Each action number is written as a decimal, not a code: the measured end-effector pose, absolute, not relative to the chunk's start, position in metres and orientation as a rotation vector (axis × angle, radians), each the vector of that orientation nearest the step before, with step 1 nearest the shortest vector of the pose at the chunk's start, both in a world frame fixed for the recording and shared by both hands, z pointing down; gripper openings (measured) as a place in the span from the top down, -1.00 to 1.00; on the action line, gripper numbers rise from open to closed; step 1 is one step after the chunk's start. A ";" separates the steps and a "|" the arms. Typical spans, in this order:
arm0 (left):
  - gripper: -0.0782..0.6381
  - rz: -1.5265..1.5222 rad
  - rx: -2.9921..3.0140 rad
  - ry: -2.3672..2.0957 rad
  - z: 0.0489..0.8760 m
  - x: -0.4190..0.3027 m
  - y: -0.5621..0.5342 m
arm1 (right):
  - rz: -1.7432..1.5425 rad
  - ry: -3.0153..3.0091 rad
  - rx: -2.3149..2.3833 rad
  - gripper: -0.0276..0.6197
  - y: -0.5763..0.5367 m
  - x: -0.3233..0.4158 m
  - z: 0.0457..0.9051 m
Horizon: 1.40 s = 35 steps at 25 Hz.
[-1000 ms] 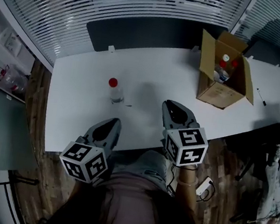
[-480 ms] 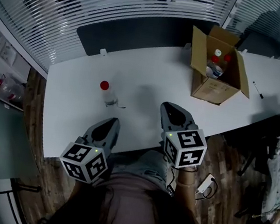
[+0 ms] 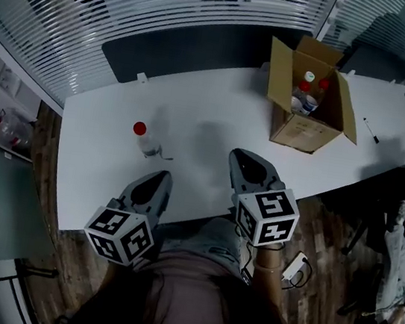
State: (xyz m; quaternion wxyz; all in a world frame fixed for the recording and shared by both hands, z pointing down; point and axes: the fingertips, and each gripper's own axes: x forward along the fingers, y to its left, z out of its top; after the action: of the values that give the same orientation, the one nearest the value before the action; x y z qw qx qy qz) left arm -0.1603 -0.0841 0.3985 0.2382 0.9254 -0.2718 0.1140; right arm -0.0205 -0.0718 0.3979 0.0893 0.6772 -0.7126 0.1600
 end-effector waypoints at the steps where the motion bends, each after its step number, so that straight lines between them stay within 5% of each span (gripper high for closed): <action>1: 0.76 0.316 2.535 -0.745 0.399 -0.156 -0.084 | 0.476 -2.125 2.011 0.80 -0.072 -0.018 0.398; 35: 0.76 0.349 2.543 -0.665 0.387 0.077 -0.077 | 0.394 -2.132 2.090 0.80 -0.052 0.209 0.356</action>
State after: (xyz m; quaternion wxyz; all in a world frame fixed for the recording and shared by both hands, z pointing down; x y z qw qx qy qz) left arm 0.0771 -0.0768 0.3869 0.2427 0.9303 -0.2434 0.1278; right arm 0.2092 -0.0517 0.3563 0.0650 0.6926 -0.7065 0.1306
